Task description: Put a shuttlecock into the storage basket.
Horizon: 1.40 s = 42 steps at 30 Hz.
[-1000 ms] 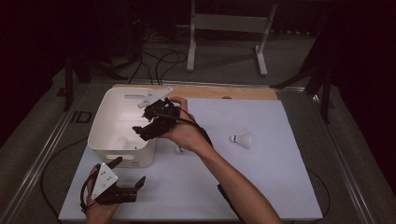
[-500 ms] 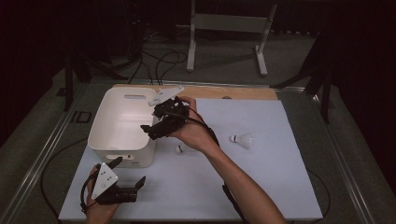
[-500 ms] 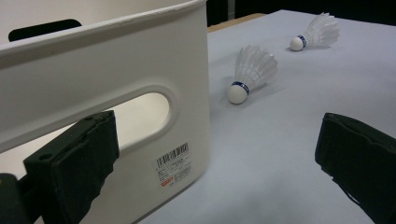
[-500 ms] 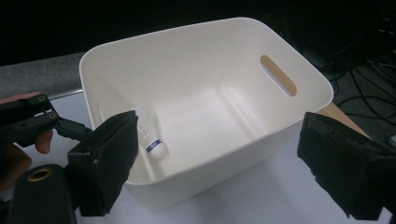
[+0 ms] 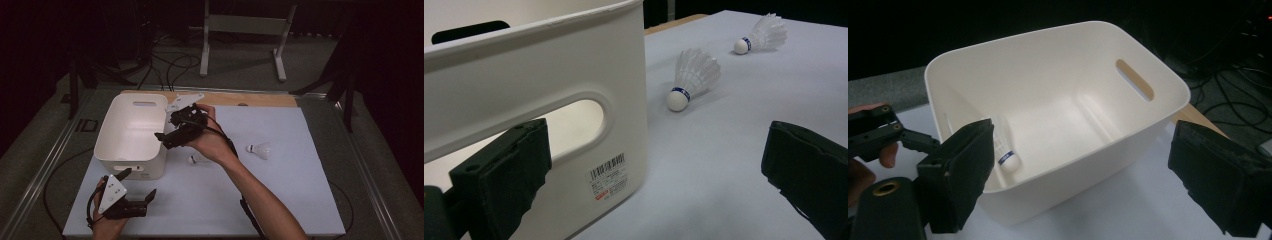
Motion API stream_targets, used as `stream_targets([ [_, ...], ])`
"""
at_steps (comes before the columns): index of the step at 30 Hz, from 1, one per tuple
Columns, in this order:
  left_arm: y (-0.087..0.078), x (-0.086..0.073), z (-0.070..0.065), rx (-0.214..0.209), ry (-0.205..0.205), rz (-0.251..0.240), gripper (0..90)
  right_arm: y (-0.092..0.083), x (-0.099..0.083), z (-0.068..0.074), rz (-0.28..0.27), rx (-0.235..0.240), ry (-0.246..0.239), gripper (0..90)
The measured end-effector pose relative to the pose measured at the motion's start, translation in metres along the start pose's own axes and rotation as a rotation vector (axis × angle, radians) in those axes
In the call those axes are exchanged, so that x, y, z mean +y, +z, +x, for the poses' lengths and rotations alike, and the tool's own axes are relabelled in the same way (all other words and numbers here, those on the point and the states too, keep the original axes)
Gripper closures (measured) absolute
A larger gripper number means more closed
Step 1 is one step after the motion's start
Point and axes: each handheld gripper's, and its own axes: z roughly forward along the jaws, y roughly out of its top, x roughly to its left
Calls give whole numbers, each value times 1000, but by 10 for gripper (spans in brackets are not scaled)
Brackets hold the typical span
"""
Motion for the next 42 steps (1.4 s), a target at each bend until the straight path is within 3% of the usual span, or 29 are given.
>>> stream_targets([
  [42, 1, 0, 0, -2, -3, 1, 4, -24, -28, -19, -16, -70, 65, 100],
])
